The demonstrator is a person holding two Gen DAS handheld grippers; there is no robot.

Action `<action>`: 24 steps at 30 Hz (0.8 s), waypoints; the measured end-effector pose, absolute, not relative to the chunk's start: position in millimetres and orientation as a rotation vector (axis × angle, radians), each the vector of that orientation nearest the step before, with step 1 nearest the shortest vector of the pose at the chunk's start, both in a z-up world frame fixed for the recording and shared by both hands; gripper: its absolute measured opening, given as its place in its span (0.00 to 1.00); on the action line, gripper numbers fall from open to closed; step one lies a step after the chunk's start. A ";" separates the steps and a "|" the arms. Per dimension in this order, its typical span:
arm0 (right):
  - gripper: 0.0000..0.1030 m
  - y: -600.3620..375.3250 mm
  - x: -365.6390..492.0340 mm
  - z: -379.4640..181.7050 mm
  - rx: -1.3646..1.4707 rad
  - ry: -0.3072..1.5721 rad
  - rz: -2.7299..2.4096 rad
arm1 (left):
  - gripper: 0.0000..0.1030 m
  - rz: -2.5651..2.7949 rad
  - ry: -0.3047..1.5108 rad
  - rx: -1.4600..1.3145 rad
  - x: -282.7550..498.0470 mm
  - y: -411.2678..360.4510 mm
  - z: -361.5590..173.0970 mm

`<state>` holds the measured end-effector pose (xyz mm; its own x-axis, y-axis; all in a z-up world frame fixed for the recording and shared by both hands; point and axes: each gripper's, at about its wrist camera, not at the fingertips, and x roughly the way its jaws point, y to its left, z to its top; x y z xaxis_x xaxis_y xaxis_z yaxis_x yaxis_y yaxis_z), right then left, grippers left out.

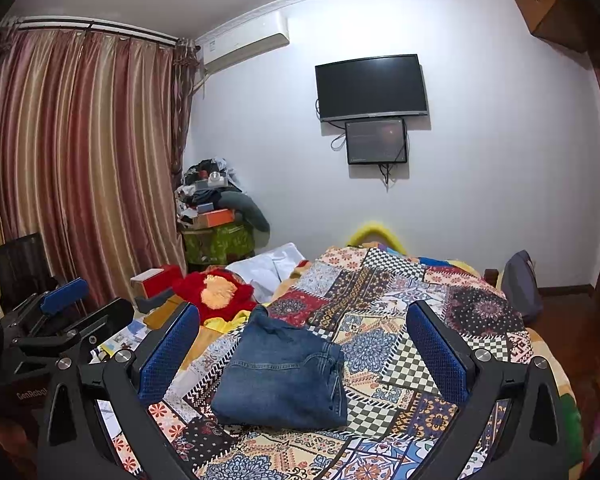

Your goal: Fold large clothes

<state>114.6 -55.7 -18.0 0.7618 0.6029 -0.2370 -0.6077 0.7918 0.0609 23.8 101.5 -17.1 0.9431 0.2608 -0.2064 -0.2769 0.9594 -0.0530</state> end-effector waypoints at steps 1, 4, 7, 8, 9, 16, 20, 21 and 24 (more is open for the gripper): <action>1.00 -55.5 114.5 -18.0 -0.020 0.251 0.657 | 1.00 0.275 0.199 -0.081 23.3 101.6 -17.4; 1.00 -55.6 114.9 -17.6 -0.017 0.253 0.653 | 1.00 0.271 0.203 -0.085 23.6 102.0 -17.6; 1.00 -55.3 115.9 -17.4 -0.012 0.258 0.650 | 1.00 0.257 0.212 -0.097 25.3 101.5 -16.2; 1.00 -55.5 116.1 -17.3 -0.012 0.258 0.649 | 1.00 0.254 0.213 -0.101 25.4 102.3 -15.8; 1.00 -55.8 116.2 -17.3 -0.012 0.257 0.649 | 1.00 0.251 0.213 -0.103 25.8 102.4 -15.6; 1.00 -53.4 117.8 -19.1 -0.002 0.266 0.630 | 1.00 0.243 0.219 -0.111 27.5 101.1 -15.6; 1.00 -51.4 118.5 -20.5 0.002 0.274 0.623 | 1.00 0.231 0.229 -0.111 29.9 100.3 -17.2; 1.00 -50.9 118.1 -20.5 0.001 0.275 0.621 | 1.00 0.228 0.231 -0.109 30.5 100.5 -17.6; 1.00 -50.3 118.1 -20.7 0.001 0.276 0.620 | 1.00 0.221 0.236 -0.102 33.1 99.2 -19.4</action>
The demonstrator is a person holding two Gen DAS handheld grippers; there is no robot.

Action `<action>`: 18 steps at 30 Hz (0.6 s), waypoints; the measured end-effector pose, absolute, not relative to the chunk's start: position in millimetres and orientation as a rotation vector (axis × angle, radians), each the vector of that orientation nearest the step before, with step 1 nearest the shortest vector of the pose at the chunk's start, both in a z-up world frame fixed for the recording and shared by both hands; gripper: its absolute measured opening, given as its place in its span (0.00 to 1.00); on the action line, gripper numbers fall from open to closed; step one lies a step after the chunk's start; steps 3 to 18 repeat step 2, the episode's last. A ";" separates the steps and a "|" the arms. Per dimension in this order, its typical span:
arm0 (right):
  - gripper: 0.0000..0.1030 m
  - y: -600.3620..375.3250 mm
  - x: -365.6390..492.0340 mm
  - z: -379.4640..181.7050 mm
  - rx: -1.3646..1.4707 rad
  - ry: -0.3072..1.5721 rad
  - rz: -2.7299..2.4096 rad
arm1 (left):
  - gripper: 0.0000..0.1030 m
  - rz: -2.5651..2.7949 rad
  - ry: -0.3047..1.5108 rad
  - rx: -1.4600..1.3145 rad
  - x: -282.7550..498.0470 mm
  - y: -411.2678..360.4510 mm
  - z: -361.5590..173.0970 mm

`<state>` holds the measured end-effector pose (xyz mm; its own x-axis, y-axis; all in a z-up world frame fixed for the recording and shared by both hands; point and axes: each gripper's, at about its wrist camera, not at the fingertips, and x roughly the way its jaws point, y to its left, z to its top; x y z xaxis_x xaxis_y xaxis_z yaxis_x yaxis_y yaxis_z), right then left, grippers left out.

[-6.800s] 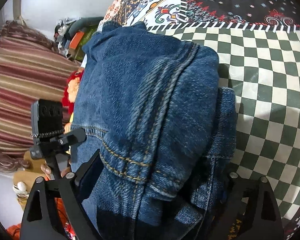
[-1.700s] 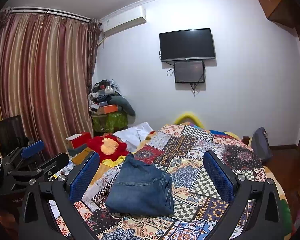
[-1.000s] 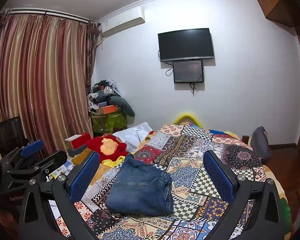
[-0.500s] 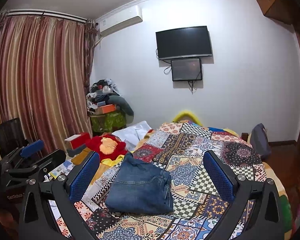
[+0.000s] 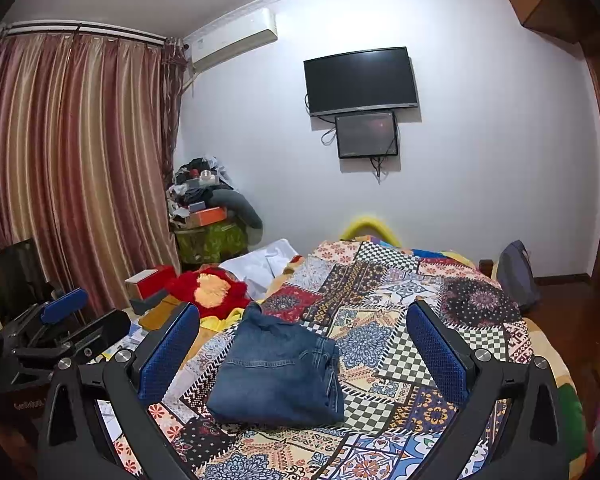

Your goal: Fold large clothes

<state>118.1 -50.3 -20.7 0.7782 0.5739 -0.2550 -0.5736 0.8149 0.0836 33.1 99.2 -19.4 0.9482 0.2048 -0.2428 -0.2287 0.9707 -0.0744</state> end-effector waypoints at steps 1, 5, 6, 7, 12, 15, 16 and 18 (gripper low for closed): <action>1.00 -49.9 118.3 -20.9 0.001 0.277 0.619 | 1.00 0.220 0.238 -0.101 33.4 99.0 -20.0; 1.00 -49.3 118.3 -21.2 0.001 0.278 0.616 | 1.00 0.218 0.240 -0.100 34.3 98.8 -20.6; 1.00 -49.3 118.3 -21.2 0.001 0.278 0.616 | 1.00 0.218 0.240 -0.100 34.3 98.8 -20.6; 1.00 -49.3 118.3 -21.2 0.001 0.278 0.616 | 1.00 0.218 0.240 -0.100 34.3 98.8 -20.6; 1.00 -49.3 118.3 -21.2 0.001 0.278 0.616 | 1.00 0.218 0.240 -0.100 34.3 98.8 -20.6; 1.00 -49.3 118.3 -21.2 0.001 0.278 0.616 | 1.00 0.218 0.240 -0.100 34.3 98.8 -20.6; 1.00 -49.3 118.3 -21.2 0.001 0.278 0.616 | 1.00 0.218 0.240 -0.100 34.3 98.8 -20.6; 1.00 -49.3 118.3 -21.2 0.001 0.278 0.616 | 1.00 0.218 0.240 -0.100 34.3 98.8 -20.6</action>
